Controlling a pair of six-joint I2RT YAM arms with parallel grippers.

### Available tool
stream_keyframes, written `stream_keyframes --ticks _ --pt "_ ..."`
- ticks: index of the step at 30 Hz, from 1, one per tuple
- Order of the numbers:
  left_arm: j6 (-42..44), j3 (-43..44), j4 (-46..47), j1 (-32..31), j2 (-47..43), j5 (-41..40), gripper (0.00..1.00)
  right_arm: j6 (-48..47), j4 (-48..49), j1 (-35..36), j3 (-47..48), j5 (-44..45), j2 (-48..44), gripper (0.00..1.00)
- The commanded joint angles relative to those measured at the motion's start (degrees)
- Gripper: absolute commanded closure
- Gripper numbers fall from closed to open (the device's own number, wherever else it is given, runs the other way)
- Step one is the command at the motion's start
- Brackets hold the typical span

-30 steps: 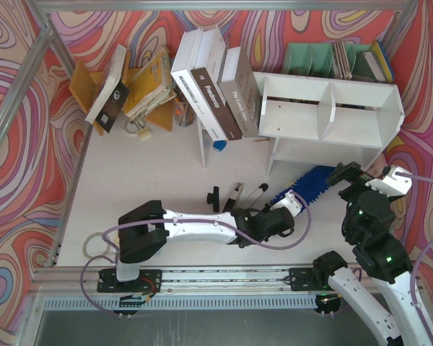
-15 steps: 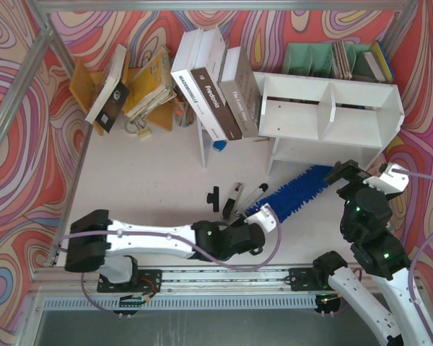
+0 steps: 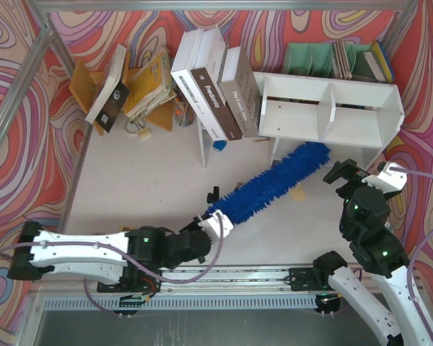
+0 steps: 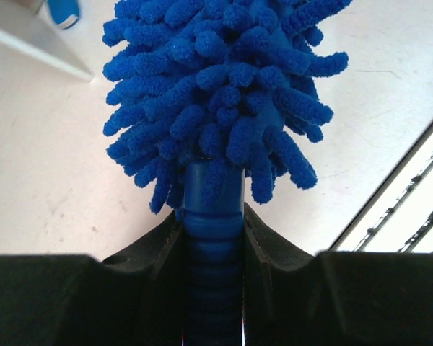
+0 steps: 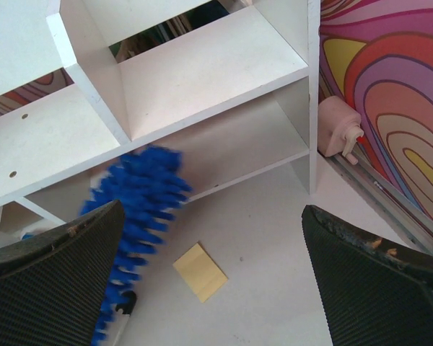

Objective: Dust the bookshelf with a duster

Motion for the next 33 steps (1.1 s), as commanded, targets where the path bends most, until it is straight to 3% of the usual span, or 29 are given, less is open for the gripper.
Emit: stream_keyframes --ticks 1,5,10,15,22,28,33 --pt "-4.97 -2.06 -6.59 -0.1 -6.64 -7.45 1.0 -0.86 1.26 -0.09 -0.14 1.37 0.7 0.01" --pt "-9.79 -0.33 -15.33 -1.31 -8.93 -10.58 1.0 -0.88 1.19 -0.07 -0.28 1.29 0.99 0.01" --pt "-9.08 2.02 -17.8 -0.95 -10.25 -12.5 1.0 -0.83 1.2 -0.07 -0.22 1.06 1.22 0.01" --pt "-6.73 -0.17 -14.06 3.68 -11.47 -5.26 1.0 -0.75 1.18 -0.07 -0.23 0.89 1.18 0.01" --pt "-7.79 -2.46 -7.82 6.94 -2.41 1.65 1.0 -0.65 1.01 -0.09 -0.36 0.97 0.62 0.01" --pt "-7.33 -5.09 -1.92 7.27 0.8 0.94 1.0 -0.55 0.86 -0.02 -0.37 0.8 0.52 0.01" --pt "-2.69 -3.73 -1.73 7.31 -6.44 -2.67 1.0 -0.34 0.72 -0.07 -0.38 0.5 0.5 0.01"
